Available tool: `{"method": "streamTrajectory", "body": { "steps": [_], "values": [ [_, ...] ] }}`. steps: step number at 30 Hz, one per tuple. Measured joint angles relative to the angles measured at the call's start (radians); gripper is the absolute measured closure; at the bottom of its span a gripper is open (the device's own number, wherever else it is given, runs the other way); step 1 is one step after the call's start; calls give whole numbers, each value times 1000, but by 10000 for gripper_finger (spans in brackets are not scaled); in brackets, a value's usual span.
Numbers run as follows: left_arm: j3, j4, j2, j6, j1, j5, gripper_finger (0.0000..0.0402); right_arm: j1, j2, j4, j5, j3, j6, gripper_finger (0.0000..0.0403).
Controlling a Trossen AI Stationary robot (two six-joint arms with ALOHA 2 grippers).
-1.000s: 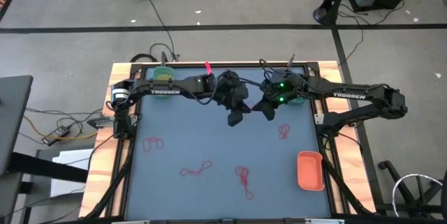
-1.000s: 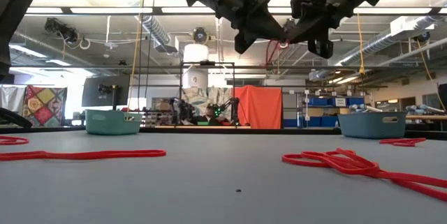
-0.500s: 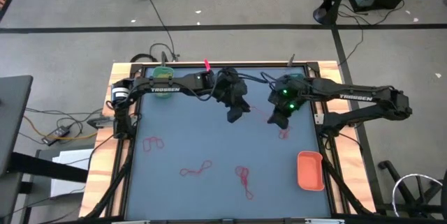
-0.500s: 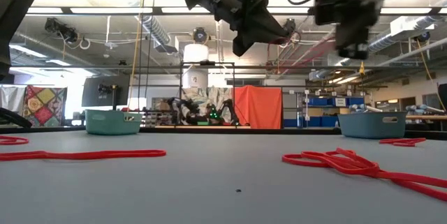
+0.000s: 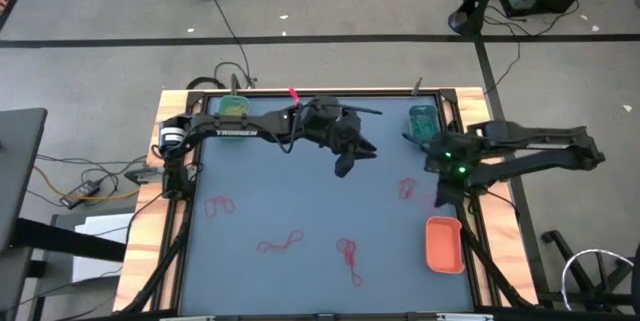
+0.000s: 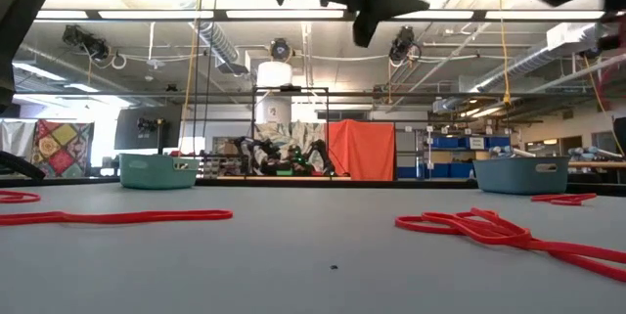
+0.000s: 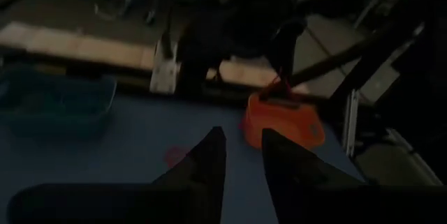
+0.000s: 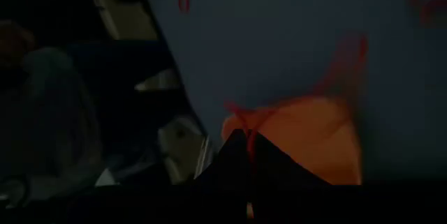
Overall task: Sort rubber bands into baskets
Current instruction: Put the red rubber band into the orange bin
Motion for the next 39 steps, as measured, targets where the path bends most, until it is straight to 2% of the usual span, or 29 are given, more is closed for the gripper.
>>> {"method": "streamTrajectory", "body": {
  "steps": [3,6,9,18,26,29,32,39],
  "values": [
    [1,35,9,-20,-4,-24,302,71,-45,-44,-12,0,93,399],
    [2,41,30,-47,-9,-112,302,144,-78,-85,-31,0,180,399],
    [1,58,53,-65,-13,-136,302,212,-92,-106,-32,0,248,399],
    [-1,155,114,-164,-37,-164,302,387,-70,-96,-51,0,386,399],
    [-1,179,135,-184,-71,-283,302,519,-33,-14,-67,0,459,399],
    [-1,185,138,-185,-80,-314,302,562,-18,4,-31,0,475,397],
    [-1,195,138,-185,-89,-352,302,601,0,15,6,0,516,376],
    [-1,261,138,-185,-107,-360,302,677,33,22,58,0,533,311]
  ]
}}
